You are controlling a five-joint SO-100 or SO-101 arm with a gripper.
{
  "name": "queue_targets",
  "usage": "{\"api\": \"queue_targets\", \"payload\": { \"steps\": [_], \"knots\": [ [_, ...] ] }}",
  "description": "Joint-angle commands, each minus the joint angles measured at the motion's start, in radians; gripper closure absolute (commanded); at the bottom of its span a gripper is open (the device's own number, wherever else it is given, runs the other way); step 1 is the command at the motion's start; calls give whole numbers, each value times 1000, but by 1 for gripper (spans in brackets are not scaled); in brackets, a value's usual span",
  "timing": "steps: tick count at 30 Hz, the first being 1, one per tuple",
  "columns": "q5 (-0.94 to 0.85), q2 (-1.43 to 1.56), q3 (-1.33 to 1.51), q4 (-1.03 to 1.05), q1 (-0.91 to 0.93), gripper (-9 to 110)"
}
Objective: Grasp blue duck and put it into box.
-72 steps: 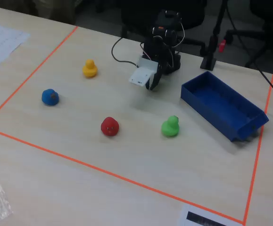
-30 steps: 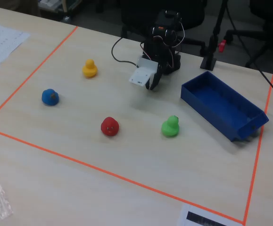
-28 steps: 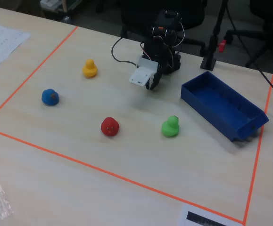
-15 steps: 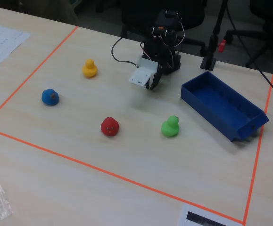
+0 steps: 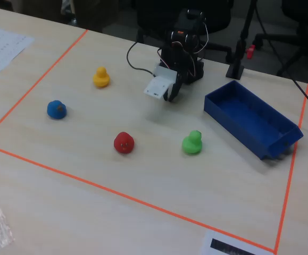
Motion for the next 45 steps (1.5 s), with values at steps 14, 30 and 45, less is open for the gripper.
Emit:
{"api": "queue_targets", "payload": {
  "steps": [14, 30, 45],
  "knots": [
    [-270, -1019, -962, -933, 456, 78],
    [-364, -1715, -1137, -1683, 687, 68],
    [-365, -2033, -1270, -1723, 770, 68]
  ]
}}
